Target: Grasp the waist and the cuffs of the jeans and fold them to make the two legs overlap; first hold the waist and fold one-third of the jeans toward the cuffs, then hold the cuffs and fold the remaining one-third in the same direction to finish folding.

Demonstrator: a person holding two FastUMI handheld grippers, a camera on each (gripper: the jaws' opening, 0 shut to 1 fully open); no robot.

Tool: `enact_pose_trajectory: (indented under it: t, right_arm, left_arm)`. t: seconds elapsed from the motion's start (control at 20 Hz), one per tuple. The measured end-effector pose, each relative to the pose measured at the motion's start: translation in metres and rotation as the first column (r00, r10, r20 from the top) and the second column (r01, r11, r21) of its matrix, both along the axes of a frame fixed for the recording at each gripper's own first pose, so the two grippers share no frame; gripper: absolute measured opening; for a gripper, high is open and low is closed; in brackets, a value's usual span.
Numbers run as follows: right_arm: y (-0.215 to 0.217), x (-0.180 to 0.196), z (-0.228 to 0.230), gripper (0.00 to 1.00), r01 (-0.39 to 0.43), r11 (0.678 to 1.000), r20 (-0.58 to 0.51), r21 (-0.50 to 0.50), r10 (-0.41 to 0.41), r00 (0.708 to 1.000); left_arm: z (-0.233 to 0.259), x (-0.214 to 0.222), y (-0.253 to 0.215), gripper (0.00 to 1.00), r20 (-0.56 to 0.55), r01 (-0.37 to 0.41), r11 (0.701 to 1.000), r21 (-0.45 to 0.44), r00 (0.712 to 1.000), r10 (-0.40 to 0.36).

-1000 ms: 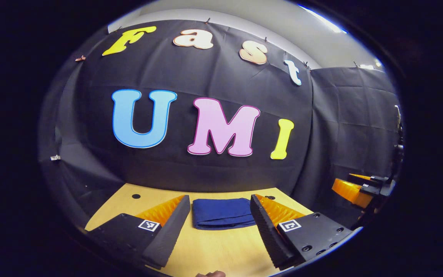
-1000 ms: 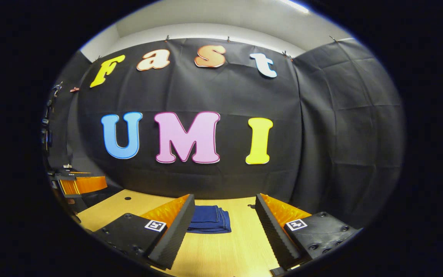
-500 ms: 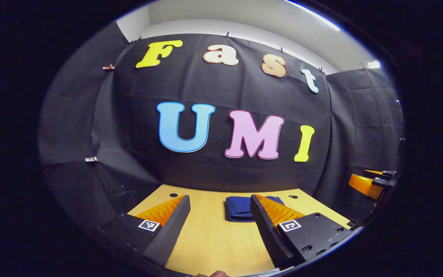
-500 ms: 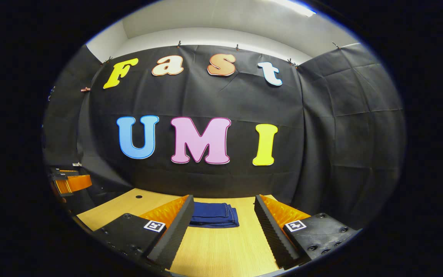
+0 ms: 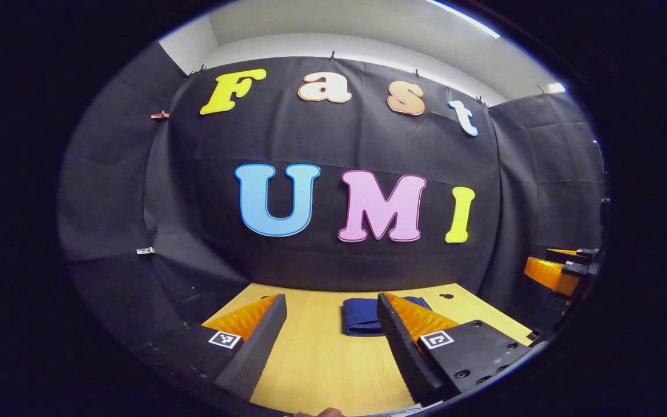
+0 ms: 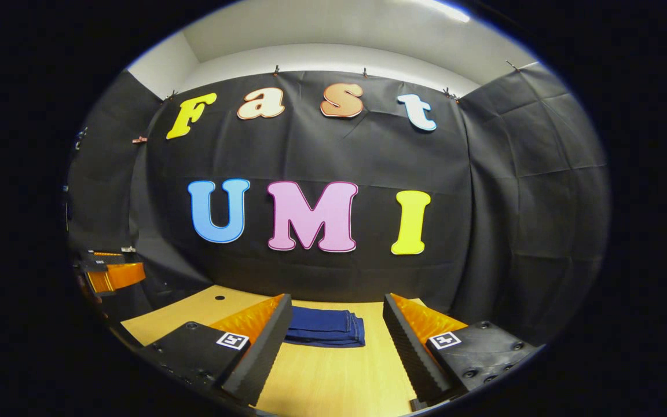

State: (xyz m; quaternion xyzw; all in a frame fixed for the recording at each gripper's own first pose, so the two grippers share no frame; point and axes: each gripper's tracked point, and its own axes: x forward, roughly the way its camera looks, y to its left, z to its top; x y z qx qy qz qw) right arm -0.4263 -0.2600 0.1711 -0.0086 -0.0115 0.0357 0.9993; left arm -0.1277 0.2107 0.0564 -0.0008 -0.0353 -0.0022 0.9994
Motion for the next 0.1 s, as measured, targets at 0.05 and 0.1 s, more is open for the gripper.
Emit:
enact_pose_trajectory:
  t: [0.05, 0.1]
  right_arm:
    - [-0.0017, -0.0009, -0.0026, 0.96, -0.008, 1.000, -0.009, 0.005, 0.008, 1.000]
    - [-0.0058, -0.0003, -0.0060, 0.96, -0.011, 1.000, -0.021, 0.009, 0.011, 1.000]
  left_arm:
    - [0.0018, 0.0020, -0.0067, 0.96, 0.002, 0.000, 1.000, -0.015, 1.000, 0.000]
    - [0.0022, 0.0013, -0.0141, 0.92, 0.005, 0.008, 0.999, -0.035, 1.000, -0.008]
